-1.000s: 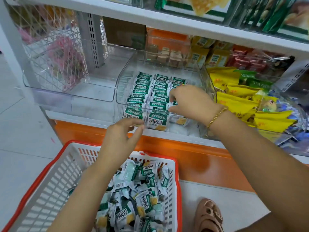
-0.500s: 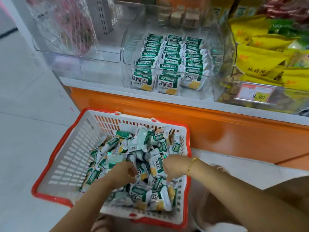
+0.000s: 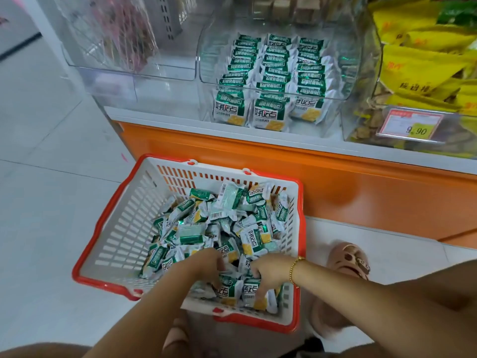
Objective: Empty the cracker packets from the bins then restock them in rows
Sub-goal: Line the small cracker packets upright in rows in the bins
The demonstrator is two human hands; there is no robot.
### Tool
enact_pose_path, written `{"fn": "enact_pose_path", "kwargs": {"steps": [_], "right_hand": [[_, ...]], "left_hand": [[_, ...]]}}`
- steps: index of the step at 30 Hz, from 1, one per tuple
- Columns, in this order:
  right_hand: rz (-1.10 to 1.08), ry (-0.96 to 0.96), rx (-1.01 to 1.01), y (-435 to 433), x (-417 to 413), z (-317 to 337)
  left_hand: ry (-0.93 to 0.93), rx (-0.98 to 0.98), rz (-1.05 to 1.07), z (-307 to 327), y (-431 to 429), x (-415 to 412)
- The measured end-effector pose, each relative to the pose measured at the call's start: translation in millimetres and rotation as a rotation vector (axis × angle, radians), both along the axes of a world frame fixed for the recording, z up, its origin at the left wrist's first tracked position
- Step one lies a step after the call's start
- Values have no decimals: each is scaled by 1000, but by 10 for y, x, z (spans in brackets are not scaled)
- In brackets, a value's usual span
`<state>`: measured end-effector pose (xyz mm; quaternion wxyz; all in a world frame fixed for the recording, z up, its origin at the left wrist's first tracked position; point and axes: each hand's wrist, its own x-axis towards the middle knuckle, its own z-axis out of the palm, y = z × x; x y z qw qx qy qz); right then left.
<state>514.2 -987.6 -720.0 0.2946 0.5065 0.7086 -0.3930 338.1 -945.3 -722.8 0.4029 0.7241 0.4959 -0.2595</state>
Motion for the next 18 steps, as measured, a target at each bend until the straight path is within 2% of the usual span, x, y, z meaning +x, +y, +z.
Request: {"fn": "enact_pose_path", "kwargs": {"steps": [8, 12, 13, 15, 16, 18], "right_hand": [[-86, 57, -57, 59, 0, 148], [-397, 191, 0, 434, 293, 515], [-485, 238, 15, 522, 381, 619], [-706, 397, 3, 639, 525, 767], [-838, 526, -35, 678, 575, 814], [-1060, 810, -144, 736, 646, 846]], "left_hand": [[-61, -10, 130, 76, 129, -104], [-197, 79, 322, 245, 280, -87], [-282, 46, 431, 300, 314, -72], [-524, -219, 747, 419, 349, -16], [-648, -375, 868, 479, 359, 15], [-839, -579, 977, 642, 361, 116]]}}
